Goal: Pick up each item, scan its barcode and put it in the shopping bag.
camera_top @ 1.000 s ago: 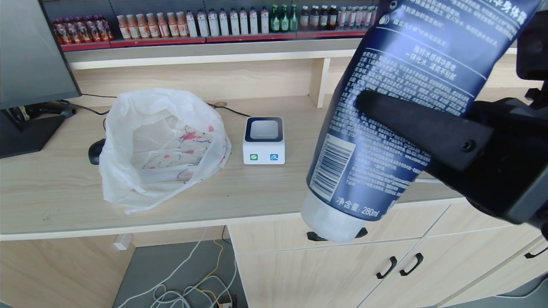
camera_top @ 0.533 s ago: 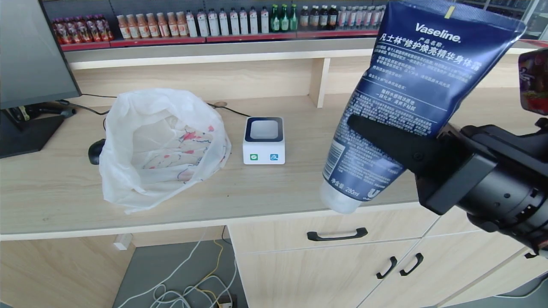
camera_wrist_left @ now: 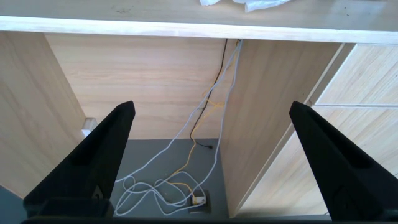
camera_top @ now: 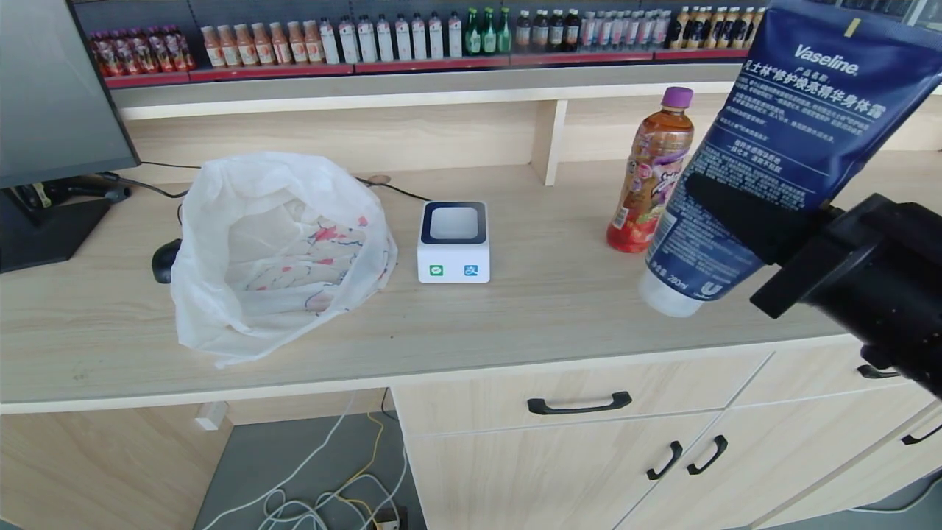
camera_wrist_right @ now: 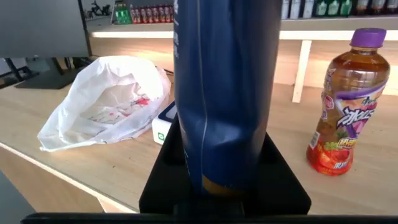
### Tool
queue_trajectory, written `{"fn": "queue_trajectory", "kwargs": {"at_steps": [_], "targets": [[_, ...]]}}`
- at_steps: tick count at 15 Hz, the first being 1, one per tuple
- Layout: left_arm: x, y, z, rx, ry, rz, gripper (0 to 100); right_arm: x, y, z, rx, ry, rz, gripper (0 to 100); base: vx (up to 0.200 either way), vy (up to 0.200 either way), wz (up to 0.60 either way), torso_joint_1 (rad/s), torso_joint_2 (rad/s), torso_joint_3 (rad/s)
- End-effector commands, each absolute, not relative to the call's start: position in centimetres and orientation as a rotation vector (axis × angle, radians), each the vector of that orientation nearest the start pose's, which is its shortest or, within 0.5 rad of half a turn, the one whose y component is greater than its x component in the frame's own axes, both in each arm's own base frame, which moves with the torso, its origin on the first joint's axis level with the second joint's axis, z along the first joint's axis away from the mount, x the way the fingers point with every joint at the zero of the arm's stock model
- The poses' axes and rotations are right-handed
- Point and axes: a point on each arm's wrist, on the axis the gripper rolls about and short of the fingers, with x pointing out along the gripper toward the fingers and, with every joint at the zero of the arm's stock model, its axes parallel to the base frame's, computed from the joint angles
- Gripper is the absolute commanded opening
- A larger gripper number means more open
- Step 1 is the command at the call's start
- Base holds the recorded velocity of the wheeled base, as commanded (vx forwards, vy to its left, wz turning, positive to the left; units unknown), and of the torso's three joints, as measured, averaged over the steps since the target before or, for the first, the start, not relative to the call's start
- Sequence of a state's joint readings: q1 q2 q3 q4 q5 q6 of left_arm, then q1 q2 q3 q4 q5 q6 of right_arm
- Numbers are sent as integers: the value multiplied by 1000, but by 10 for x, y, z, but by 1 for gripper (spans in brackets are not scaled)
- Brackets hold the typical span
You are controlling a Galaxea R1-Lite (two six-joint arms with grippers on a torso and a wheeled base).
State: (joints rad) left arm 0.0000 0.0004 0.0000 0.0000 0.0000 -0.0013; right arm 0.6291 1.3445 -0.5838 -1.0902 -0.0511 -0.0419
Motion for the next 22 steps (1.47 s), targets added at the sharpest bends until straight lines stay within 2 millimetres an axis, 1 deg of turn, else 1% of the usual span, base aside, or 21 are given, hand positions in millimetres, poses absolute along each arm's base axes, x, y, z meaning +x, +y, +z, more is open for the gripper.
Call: {"fn": "queue_trajectory", "kwargs": {"at_steps": [1,2,4,5,6,7,9,11,14,17,22], "targets": [[-23,0,75,-2,0,0,100,178,110,257,57,-329,494,0,0,0,0,0,0,0],[-23,0,75,-2,0,0,100,178,107,252,50,-318,482,0,0,0,0,0,0,0],[-23,0,75,-2,0,0,100,172,102,227,17,-252,480,0,0,0,0,0,0,0],[-23,0,75,-2,0,0,100,173,101,236,28,-295,465,0,0,0,0,0,0,0],[-23,0,75,-2,0,0,100,180,94,247,28,-336,410,0,0,0,0,0,0,0],[-23,0,75,-2,0,0,100,182,90,248,16,-341,367,0,0,0,0,0,0,0],[-23,0,75,0,0,0,100,184,89,246,6,-331,348,0,0,0,0,0,0,0],[-23,0,75,0,2,0,100,191,83,241,-16,-310,307,0,0,0,0,0,0,0],[-23,0,75,0,0,0,100,202,77,241,-12,-303,265,0,0,0,0,0,0,0],[-23,0,75,-2,0,0,100,205,78,240,-13,-297,264,0,0,200,0,1,2,1],[-23,0,75,-3,2,0,100,209,79,244,0,-312,264,0,0,200,0,2,2,1]]}}
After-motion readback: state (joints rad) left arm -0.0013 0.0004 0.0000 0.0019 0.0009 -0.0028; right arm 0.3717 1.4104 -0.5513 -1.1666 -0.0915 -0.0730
